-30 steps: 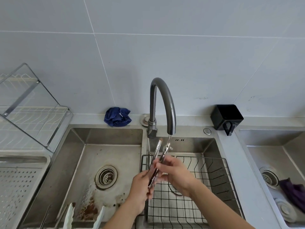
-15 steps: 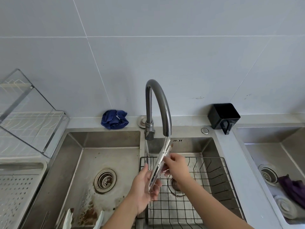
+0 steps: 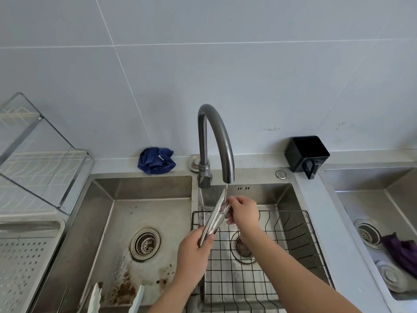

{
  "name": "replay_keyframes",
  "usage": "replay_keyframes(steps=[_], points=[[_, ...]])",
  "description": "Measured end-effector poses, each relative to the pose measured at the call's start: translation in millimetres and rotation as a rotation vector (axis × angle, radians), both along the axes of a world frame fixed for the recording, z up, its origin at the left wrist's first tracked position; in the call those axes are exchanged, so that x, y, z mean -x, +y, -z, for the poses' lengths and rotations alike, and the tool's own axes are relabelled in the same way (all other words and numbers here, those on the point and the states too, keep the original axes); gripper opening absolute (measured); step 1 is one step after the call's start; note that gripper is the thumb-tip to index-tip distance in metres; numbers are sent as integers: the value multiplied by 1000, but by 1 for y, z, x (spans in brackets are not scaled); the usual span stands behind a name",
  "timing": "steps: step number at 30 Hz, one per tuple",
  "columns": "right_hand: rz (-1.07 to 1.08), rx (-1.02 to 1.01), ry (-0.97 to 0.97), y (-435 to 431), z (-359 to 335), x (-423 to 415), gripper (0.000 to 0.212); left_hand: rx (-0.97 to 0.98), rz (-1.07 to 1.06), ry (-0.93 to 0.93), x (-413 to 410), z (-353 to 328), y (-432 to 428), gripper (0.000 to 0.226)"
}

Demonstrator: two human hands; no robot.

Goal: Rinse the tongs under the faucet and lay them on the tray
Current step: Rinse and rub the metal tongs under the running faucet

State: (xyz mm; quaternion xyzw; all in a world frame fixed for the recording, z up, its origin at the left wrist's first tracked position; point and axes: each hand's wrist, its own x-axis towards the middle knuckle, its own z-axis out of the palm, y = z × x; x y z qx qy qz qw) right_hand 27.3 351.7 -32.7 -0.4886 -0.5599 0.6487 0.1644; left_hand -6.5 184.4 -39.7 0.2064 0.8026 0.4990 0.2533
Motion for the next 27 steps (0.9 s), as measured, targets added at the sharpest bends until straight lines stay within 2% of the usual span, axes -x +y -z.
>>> replay_keyframes(steps=[5,9,14,19,22,24,27], points=[[-75,68,40,-14,9,-4,18,61,-21,120,1,-3,-8,10],[7,42,44,-6,9,-1,34,63,6,152,2,-4,-8,10],[-171,130,125,-16,7,1,12,50,-36,111,8,-6,-8,8],[-48,99,119,-9,5,4,28,22,-25,103,9,-10,-10,8],[-140,189,206,-16,6,1,13,6,-39,69,11,-10,-12,11],[-185,230,260,-16,7,-1,11,-6,-52,73,13,-9,-14,13],[-92,252,294,-8,8,1,14,2,-37,124,14,-8,-18,15]])
